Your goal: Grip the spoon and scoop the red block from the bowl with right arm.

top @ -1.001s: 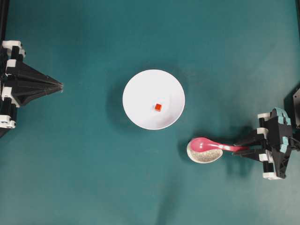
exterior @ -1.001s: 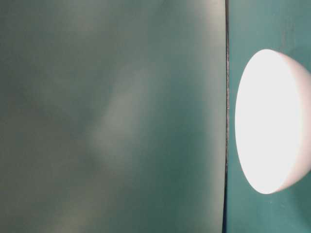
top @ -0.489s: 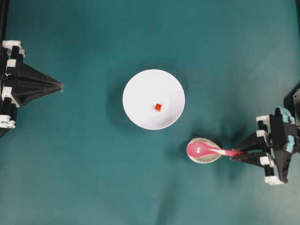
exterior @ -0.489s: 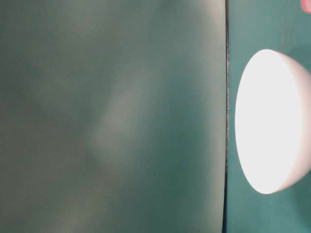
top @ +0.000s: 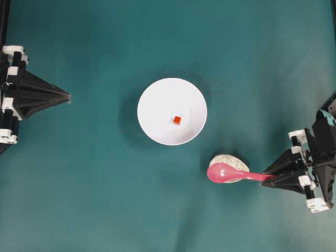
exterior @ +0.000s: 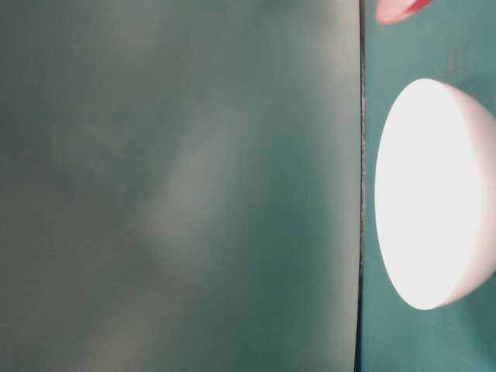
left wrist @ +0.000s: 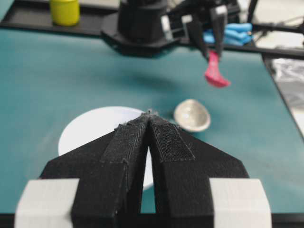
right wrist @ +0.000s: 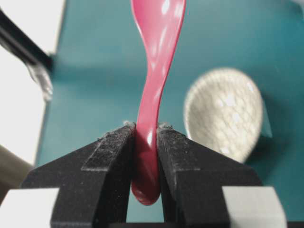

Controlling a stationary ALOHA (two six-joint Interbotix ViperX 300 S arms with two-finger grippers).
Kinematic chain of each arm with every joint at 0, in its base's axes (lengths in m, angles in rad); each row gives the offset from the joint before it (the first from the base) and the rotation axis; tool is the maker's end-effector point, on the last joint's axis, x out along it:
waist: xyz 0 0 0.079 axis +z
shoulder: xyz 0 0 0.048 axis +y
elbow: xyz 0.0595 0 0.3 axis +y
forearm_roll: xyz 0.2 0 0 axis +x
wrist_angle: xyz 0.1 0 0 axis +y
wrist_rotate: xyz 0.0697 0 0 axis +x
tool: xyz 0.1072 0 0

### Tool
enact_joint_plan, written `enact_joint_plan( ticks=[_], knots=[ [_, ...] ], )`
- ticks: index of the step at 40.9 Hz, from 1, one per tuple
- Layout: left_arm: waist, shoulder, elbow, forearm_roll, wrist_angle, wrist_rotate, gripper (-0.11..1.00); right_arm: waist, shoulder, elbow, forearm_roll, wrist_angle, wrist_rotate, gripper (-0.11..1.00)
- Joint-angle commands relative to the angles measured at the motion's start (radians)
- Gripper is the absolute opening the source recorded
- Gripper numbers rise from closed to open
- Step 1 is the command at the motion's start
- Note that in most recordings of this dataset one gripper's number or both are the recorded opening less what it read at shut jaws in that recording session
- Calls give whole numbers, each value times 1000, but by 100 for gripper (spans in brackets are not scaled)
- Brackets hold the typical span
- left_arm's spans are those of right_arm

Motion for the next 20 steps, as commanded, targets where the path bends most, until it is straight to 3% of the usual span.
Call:
enact_joint_plan(
  ticks=[1,20],
  knots=[
    [0,8,-25,2,-8,2,0,-58,-44,-61,-3,74,-2,22],
    [0,6,-25,2,-6,3,0,-460,-100,-305,-20,683,5,20]
  ],
)
